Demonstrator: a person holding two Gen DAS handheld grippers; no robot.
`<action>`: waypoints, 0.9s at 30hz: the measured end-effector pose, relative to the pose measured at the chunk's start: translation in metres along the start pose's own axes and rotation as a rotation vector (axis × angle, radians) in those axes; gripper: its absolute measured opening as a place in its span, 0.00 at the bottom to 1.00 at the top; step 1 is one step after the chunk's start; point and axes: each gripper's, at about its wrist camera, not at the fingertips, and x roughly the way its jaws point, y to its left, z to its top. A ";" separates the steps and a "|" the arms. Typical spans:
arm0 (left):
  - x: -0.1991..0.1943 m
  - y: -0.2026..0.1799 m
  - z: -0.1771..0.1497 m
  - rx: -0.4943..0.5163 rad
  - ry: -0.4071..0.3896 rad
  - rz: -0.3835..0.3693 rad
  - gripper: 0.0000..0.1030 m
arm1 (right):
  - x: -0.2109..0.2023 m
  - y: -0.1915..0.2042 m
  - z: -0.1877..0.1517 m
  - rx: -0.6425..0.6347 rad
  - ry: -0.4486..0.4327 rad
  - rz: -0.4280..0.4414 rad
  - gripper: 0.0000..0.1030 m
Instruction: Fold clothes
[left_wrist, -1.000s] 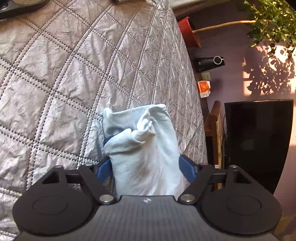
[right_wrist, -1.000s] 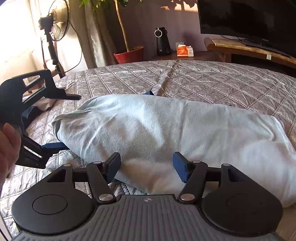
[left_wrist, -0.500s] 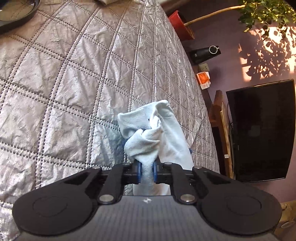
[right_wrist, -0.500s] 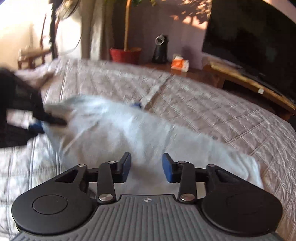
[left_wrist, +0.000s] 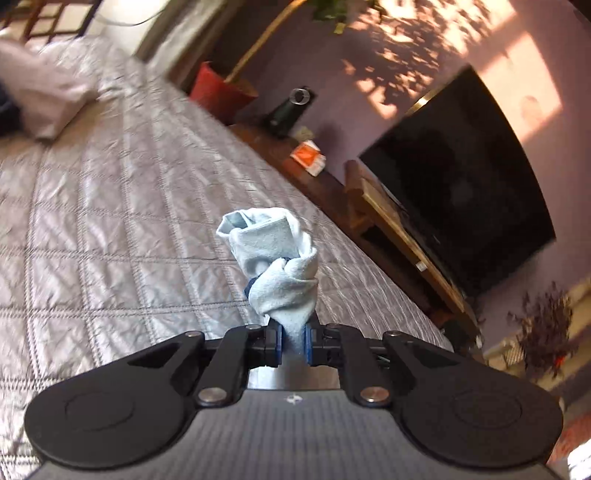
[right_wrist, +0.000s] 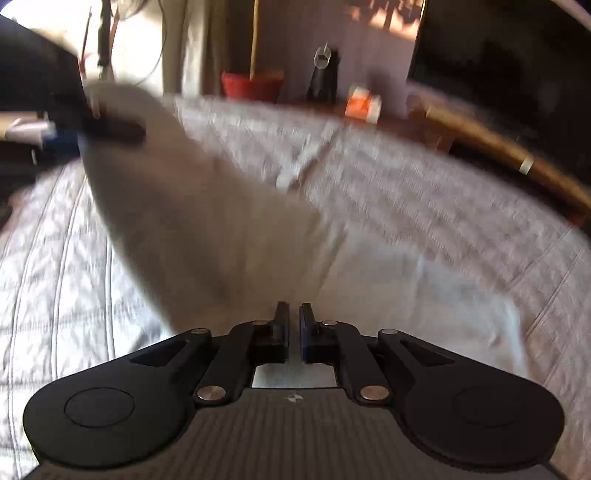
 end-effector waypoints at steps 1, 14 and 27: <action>0.000 -0.007 -0.003 0.047 -0.002 -0.005 0.09 | 0.001 -0.001 0.001 -0.001 0.004 0.010 0.09; 0.015 -0.114 -0.059 0.661 0.024 -0.126 0.09 | -0.057 -0.112 -0.078 0.724 -0.046 0.023 0.10; 0.058 -0.156 -0.117 0.879 0.220 -0.231 0.09 | -0.050 -0.154 -0.117 1.112 -0.118 0.246 0.03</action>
